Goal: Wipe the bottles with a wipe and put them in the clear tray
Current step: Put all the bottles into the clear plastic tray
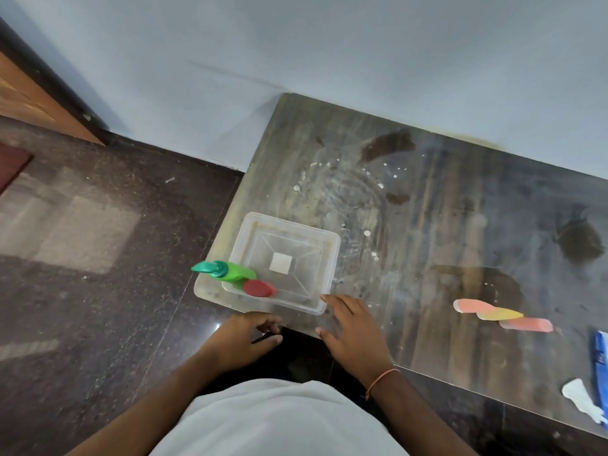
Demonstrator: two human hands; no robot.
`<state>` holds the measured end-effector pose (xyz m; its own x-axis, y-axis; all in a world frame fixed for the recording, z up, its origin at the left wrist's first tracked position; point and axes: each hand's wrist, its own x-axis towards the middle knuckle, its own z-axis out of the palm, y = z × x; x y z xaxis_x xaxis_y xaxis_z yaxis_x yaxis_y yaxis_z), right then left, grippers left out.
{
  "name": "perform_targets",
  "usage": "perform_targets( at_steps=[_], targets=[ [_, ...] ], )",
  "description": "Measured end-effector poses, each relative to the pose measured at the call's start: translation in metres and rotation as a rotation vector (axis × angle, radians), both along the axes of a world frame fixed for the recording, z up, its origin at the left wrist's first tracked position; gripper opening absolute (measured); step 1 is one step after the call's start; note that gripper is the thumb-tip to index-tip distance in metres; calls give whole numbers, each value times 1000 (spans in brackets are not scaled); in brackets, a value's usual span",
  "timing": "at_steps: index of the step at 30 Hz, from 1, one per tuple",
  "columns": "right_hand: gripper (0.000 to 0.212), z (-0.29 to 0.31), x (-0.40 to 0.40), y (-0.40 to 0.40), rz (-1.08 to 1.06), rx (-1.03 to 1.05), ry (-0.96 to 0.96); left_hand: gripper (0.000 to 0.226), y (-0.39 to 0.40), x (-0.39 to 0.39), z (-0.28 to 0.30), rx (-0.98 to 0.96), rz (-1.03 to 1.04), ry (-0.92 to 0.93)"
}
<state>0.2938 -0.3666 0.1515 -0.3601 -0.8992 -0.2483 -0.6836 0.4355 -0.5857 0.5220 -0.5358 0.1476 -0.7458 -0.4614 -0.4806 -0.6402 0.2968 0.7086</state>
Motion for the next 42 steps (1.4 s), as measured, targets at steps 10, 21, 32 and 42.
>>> perform_targets(
  at_steps=[10, 21, 32, 42],
  targets=[
    [62, 5, -128, 152, -37, -51, 96, 49, 145, -169, 8, -116, -88, 116],
    [50, 14, -255, 263, -243, -54, 333, 72, 226, -351, 14, -215, -194, 171],
    [48, 5, -313, 232, -274, 228, 343, 31, 221, -427, -13, -367, -297, -53],
    [16, -15, -319, 223, -222, 253, 390, 27, 211, -414, -13, -347, -166, 16]
  ],
)
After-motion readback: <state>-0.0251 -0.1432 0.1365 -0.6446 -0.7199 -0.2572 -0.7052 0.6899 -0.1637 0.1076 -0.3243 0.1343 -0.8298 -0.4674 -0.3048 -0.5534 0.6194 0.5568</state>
